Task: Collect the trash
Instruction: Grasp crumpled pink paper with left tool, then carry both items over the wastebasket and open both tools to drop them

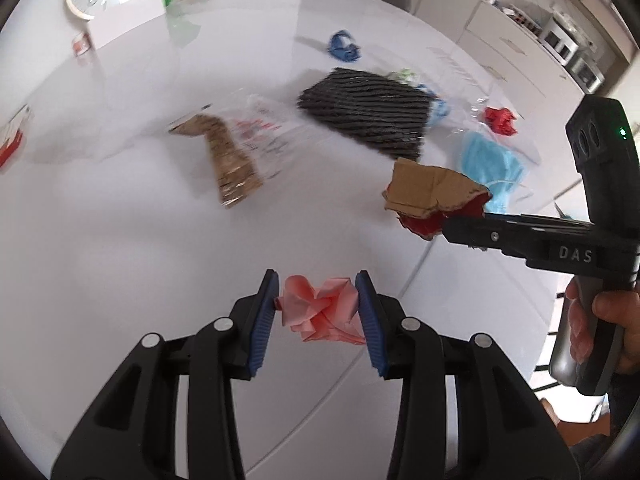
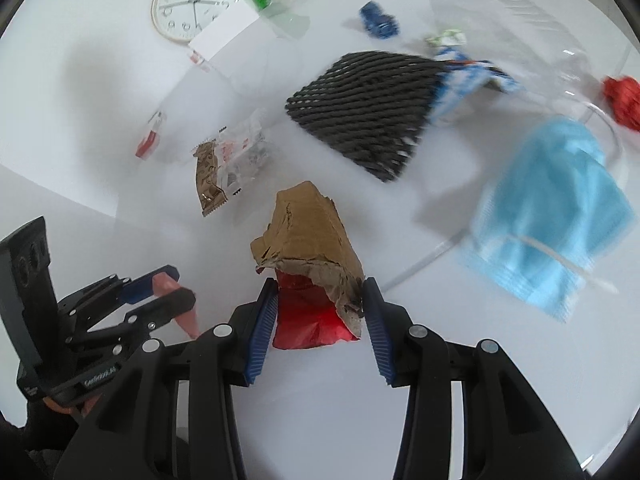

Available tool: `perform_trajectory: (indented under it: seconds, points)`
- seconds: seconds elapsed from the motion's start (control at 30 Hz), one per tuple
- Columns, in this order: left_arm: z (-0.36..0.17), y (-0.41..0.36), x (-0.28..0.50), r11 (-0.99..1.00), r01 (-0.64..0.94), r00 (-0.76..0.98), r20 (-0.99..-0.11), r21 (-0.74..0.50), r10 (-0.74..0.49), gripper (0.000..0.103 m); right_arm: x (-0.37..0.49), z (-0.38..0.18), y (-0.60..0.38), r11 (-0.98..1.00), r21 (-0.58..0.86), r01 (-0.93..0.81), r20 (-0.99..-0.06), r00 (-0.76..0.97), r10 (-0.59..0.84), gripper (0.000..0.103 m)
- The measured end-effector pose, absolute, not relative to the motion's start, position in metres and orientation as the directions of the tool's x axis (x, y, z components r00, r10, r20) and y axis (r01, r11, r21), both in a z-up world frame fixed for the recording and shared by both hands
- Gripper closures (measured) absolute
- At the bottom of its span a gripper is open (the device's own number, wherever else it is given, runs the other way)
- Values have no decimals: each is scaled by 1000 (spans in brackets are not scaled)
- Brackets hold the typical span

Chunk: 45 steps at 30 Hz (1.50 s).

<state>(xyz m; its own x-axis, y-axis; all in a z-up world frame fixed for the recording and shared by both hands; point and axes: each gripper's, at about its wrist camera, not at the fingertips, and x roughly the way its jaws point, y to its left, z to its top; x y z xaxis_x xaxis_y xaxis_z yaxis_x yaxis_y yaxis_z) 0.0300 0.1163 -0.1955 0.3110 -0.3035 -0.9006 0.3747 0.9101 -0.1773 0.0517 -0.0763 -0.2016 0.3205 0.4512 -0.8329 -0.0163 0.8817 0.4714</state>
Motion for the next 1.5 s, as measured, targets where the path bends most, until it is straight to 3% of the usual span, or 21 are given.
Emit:
perform_trajectory:
  seconds: [0.27, 0.43, 0.77, 0.87, 0.9, 1.0, 1.37, 1.43, 1.47, 1.5]
  points:
    - [-166, 37, 8, 804, 563, 274, -874, -192, -400, 64, -29, -161, -156, 886, 451, 109, -827, 423, 369, 59]
    - [-151, -34, -22, 692, 689, 213, -853, -215, -477, 64, -123, -142, -235, 874, 388, 293, -855, 468, 223, 59]
    - [-140, -164, -101, 475, 855, 86, -848, -206, -523, 63, -266, -195, -338, 776, 251, 579, -935, 352, 40, 59]
    - [-139, -194, -124, 423, 885, 61, -854, -193, -517, 63, -285, -221, -355, 748, 232, 622, -947, 321, 26, 53]
    - [-138, -205, -132, 404, 896, 55, -856, -185, -514, 63, -291, -227, -361, 739, 231, 634, -950, 311, 30, 40]
    - [-137, -229, -154, 362, 917, 43, -859, -168, -510, 63, -303, -232, -373, 718, 203, 666, -956, 293, -1, 25]
    - [-153, -291, -201, 274, 942, -39, -872, -195, -488, 62, -339, -206, -416, 674, 182, 716, -954, 294, -56, 11]
    - [-154, -297, -210, 259, 944, -54, -871, -203, -488, 59, -345, -204, -421, 659, 187, 729, -954, 295, -55, 10]
    - [-154, -298, -213, 249, 946, -64, -872, -209, -486, 47, -348, -203, -422, 654, 185, 733, -954, 293, -59, 8]
    - [-154, -301, -217, 243, 946, -76, -874, -216, -480, 26, -350, -201, -423, 652, 184, 736, -954, 294, -63, 7]
